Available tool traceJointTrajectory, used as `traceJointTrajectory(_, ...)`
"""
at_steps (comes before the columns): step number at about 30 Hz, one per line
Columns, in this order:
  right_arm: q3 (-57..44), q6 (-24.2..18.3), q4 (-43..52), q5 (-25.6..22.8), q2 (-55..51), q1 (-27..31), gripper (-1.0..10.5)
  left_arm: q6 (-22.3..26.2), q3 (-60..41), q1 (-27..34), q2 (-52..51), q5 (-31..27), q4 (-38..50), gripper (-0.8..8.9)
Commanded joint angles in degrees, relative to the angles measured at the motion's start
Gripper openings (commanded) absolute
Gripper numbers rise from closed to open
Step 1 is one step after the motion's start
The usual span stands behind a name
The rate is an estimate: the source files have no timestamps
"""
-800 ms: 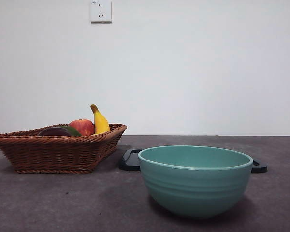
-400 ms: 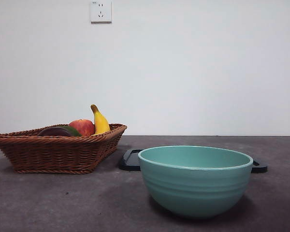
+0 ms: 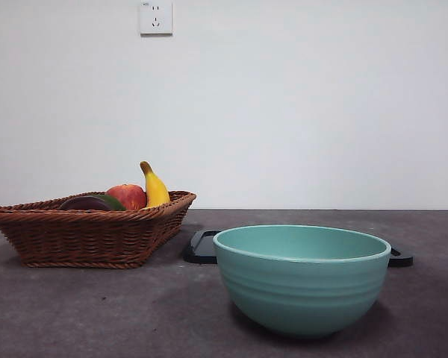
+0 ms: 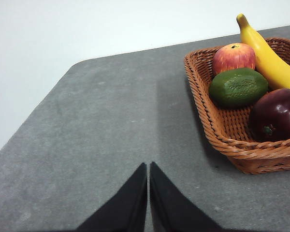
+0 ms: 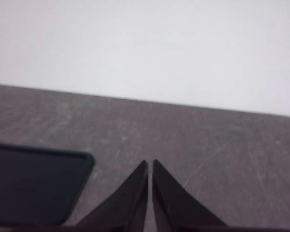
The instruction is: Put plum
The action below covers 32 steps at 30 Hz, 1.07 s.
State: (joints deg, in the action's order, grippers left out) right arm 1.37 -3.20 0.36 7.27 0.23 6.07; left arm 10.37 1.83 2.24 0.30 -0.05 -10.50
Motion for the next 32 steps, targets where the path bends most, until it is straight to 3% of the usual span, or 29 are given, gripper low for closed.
traceJointTrajectory(1,-0.76,1.09,-0.96,-0.33,-0.09,0.13,0.1,-0.59,-1.2,0.04,-0.13,0.0,-0.35,0.07)
traceJointTrajectory(10,-0.74,1.42,-10.51,-0.39,-0.09,0.13,0.1,-0.61,-1.2,0.04,-0.11,0.0,-0.35,0.07)
traceJointTrajectory(32,-0.7,1.51,-9.38,-0.24,-0.07,0.11,0.1,-0.59,-1.2,0.04,-0.11,0.0,-0.33,0.07)
